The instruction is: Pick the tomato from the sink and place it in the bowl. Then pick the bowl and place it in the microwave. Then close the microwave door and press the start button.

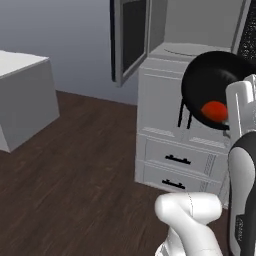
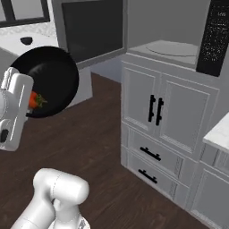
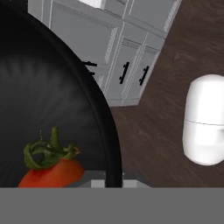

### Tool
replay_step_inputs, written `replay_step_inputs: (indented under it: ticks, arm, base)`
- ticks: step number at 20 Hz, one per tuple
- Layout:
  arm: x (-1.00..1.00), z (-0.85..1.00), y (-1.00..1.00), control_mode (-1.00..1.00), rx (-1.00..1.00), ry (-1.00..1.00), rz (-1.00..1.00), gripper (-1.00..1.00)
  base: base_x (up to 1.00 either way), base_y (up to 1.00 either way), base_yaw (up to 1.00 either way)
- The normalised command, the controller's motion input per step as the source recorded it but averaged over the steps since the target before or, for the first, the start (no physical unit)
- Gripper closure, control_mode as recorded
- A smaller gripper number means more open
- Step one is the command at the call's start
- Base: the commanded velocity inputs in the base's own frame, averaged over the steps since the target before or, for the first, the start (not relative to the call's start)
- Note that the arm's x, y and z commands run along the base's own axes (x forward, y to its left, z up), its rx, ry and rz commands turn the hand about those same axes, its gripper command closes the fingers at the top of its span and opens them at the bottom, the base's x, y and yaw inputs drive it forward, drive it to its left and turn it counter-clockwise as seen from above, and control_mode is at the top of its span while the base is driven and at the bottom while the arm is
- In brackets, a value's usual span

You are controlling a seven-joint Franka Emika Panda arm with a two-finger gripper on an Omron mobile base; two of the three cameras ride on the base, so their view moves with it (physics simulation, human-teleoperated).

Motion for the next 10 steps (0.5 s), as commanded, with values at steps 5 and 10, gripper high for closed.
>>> replay_step_inputs:
  ticks: [5, 10]
  arm:
    - [0.0, 0.0, 0.0, 1.0, 0.0, 0.0, 0.0, 1.0]
    - [0.0, 0.0, 0.0, 1.0, 0.0, 0.0, 0.0, 1.0]
  base:
    - [0.94, -1.0, 0.33]
    - [0.81, -0.95, 0.38]
